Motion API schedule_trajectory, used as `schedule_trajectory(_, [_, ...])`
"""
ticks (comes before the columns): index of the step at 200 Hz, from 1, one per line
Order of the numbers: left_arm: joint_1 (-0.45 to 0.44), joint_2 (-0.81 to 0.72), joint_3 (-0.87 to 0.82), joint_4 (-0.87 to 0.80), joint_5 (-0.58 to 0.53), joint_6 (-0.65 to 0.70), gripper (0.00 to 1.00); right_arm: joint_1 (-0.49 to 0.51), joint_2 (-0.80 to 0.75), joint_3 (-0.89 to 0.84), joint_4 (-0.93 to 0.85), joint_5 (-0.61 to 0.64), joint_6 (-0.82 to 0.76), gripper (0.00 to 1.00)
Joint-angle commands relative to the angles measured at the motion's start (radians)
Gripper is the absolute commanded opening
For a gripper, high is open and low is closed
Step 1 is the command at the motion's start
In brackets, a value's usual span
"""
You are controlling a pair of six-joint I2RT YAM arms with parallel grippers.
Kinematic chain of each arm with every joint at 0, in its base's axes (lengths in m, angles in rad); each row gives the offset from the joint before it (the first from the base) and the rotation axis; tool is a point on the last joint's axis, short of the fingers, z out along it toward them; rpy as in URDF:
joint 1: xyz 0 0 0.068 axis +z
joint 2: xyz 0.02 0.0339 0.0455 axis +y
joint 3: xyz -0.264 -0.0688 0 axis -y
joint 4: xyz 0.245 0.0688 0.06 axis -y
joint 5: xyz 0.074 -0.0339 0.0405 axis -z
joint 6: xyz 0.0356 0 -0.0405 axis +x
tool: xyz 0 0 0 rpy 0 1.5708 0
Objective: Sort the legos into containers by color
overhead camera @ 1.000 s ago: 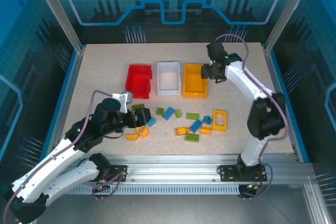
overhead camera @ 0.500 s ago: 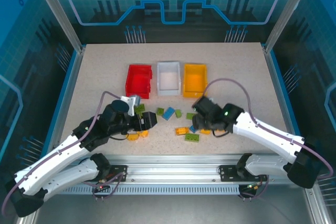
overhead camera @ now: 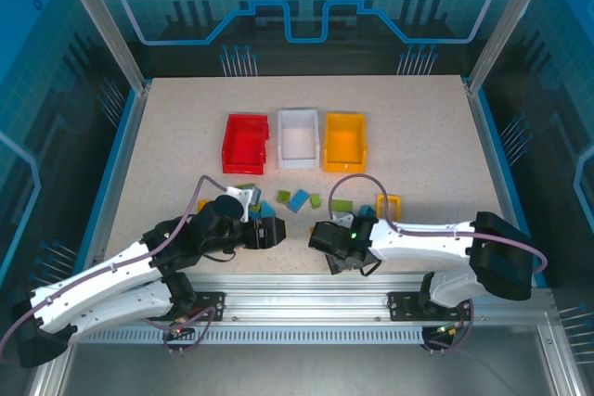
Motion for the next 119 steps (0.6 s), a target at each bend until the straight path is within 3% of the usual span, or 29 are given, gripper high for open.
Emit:
schedule_trajectory(1, [-0.011, -0.018, 0.011, -0.004, -0.030, -0.008, 0.77, -0.049, 0.034, 0.001, 0.068, 0.002, -0.056, 0.80])
schedule_trajectory(73, [-0.012, -0.037, 0.016, -0.009, -0.034, -0.004, 0.77, -0.192, 0.130, 0.034, 0.154, -0.048, -0.191, 0.79])
schedule_trajectory(119, [-0.013, -0.041, 0.018, -0.007, -0.035, 0.004, 0.77, -0.234, 0.170, 0.085, 0.183, -0.063, -0.246, 0.76])
